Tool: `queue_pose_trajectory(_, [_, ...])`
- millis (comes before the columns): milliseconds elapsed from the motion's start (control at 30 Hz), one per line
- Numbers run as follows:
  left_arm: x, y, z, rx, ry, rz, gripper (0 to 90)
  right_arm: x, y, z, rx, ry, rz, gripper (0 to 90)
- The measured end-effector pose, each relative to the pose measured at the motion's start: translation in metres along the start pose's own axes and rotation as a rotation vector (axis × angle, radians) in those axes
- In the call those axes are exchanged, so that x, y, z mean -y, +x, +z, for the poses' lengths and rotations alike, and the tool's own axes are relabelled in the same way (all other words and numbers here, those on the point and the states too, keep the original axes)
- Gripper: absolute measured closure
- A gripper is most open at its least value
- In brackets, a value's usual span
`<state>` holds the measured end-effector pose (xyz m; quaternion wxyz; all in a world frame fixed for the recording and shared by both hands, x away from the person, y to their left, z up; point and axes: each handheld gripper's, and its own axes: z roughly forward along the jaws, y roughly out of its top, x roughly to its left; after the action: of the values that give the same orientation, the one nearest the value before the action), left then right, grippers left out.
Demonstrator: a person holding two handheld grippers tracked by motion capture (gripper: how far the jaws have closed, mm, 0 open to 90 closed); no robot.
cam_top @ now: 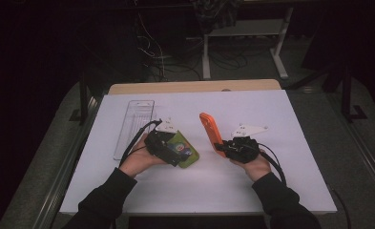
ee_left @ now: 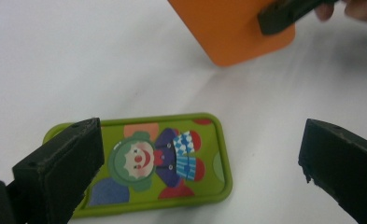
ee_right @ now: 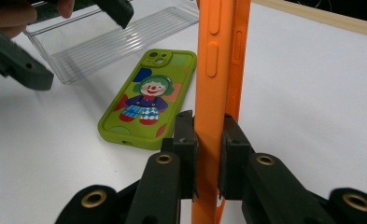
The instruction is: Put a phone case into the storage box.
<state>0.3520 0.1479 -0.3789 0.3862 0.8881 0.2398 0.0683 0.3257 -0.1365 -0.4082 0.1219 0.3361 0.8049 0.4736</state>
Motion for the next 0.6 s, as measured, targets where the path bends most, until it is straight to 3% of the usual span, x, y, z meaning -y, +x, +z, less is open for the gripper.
queue_pose_trajectory(33, [-0.001,0.0,0.0,0.006,-0.018,-0.018,0.0,0.0,0.0,0.0,-0.003,-0.003,0.003,78.7])
queue_pose_trajectory(600, [-0.035,0.01,-0.003,0.047,-0.172,-0.078,0.0,-0.003,0.006,0.002,-0.019,-0.04,0.013,78.7])
